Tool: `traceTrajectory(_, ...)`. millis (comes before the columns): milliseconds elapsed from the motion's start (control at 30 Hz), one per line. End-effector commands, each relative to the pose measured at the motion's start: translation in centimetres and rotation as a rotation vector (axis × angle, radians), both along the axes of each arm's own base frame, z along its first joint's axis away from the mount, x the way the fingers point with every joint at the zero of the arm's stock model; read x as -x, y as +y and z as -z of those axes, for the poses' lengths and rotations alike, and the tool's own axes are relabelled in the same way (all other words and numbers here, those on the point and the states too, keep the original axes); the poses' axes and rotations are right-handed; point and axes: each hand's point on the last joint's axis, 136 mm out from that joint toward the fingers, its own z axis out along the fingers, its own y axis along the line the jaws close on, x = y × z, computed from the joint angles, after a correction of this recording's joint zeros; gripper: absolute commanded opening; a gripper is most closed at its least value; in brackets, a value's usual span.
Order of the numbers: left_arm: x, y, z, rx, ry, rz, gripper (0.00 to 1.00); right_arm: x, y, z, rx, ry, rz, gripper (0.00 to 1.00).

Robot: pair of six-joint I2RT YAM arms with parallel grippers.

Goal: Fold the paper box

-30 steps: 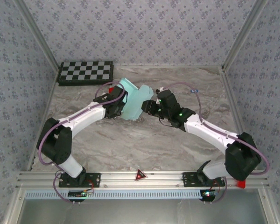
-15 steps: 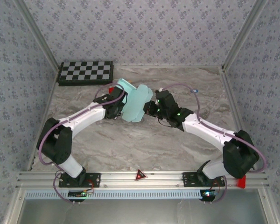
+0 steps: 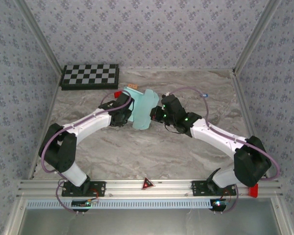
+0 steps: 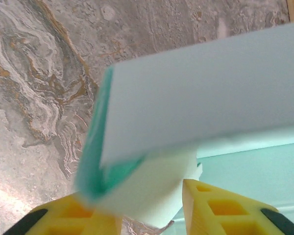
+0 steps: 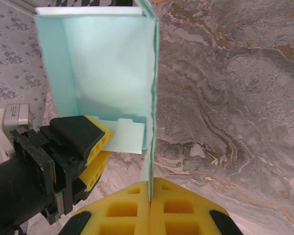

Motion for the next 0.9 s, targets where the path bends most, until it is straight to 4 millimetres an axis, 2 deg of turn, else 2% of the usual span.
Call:
traceTrajectory(0,0.1,-0.6,0.3,0.018,0.012,0.01,0.41,-0.4,-0.5,-0.7,0.041,-0.015,0.03,0.02)
traceTrajectory(100,-0.1,-0.8,0.1,0.016,0.007,0.028,0.48,-0.5,-1.1,-0.5,0.075,-0.007,0.053,0.02)
traceTrajectory(200,-0.2,-1.0,-0.5,0.003,0.002,0.061,0.62,-0.5,-1.8,-0.3,0.119,-0.002,0.071,0.02)
traceTrajectory(300,-0.5,-1.2,-1.3,-0.011,-0.019,0.103,0.7,-0.2,-2.6,-0.1,0.174,0.016,0.07,0.02)
traceTrajectory(533,-0.9,-1.1,-3.3,-0.042,-0.087,0.172,0.77,0.0,-4.5,0.5,0.333,0.052,-0.004,0.02)
traceTrajectory(600,-1.0,-1.0,-4.1,-0.058,-0.118,0.193,0.77,-0.3,-5.0,-0.2,0.375,0.042,-0.029,0.02)
traceTrajectory(733,-1.3,0.0,-5.7,-0.129,-0.18,0.231,0.78,-0.7,-6.7,-0.4,0.478,0.022,-0.093,0.02)
traceTrajectory(867,-1.4,1.0,-7.1,-0.226,-0.24,0.297,0.78,-1.3,-7.5,-1.3,0.515,-0.006,-0.181,0.02)
